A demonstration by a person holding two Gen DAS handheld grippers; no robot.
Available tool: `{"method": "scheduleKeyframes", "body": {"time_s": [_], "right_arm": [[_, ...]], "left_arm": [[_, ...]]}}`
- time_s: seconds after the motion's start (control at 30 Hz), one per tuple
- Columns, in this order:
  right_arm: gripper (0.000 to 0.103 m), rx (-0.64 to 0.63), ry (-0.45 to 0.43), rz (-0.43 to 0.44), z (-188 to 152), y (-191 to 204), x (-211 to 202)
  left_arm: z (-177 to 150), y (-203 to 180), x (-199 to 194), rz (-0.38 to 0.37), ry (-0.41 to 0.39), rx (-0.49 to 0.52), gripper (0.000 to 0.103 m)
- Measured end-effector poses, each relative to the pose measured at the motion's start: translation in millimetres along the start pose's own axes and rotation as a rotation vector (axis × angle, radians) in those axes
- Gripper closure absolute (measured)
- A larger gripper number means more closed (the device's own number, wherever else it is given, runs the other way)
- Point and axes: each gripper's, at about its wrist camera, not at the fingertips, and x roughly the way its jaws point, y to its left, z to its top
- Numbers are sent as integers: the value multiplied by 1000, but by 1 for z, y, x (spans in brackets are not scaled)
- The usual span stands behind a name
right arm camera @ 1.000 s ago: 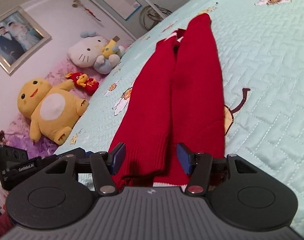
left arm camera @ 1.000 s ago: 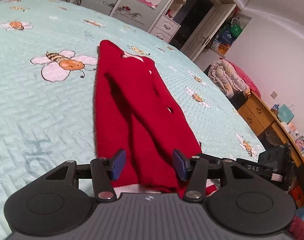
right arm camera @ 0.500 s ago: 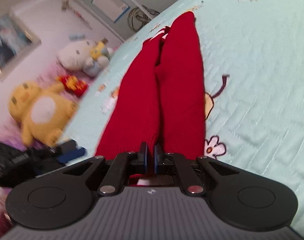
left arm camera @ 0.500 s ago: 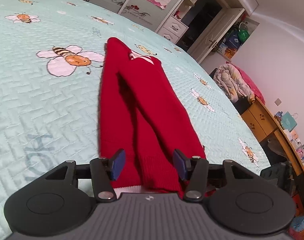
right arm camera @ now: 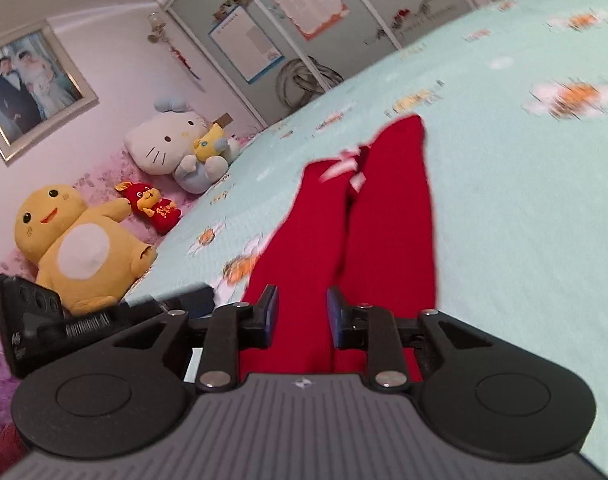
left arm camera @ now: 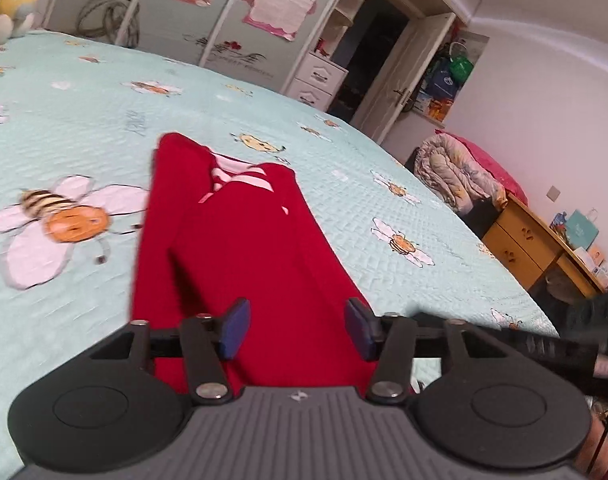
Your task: Fold clothes
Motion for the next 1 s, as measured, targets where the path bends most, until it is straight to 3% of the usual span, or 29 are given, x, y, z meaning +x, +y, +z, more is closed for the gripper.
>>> {"method": "scheduleKeyframes", "body": {"time_s": [0.03, 0.07, 0.17, 0.27, 0.3, 0.33, 0.37, 0.47, 0.63, 0.77, 0.87, 1.0], "right_arm": [[76, -11, 5, 14, 9, 1, 16], [76, -28, 10, 22, 17, 3, 30], [76, -62, 48, 62, 39, 9, 80], [76, -54, 123, 60, 53, -10, 129], [85, -50, 156, 29, 55, -20, 147], [101, -68, 177, -10, 55, -30, 162], [103, -67, 175, -10, 57, -40, 170], [103, 50, 164, 16, 67, -51, 168], [86, 7, 68, 37, 81, -29, 149], [79, -32, 72, -32, 87, -29, 166], [79, 26, 112, -60, 82, -46, 179], [77, 77, 74, 10, 91, -46, 162]], "left_arm": [[-2, 2, 10, 6, 17, -1, 93], [-3, 5, 20, 13, 34, -2, 96], [-18, 13, 38, 40, 76, 12, 96], [-30, 20, 38, 40, 44, 5, 94], [-32, 21, 37, 41, 38, 2, 94], [-33, 22, 37, 40, 38, -3, 94], [-33, 22, 37, 38, 38, -9, 94], [-33, 25, 36, 26, 38, -21, 95], [-30, 23, 34, 26, 47, -31, 95], [-22, 19, 27, 19, 75, -17, 96], [-5, 13, 14, -28, 55, -16, 97], [36, 12, 10, -71, -11, -11, 96]]}}
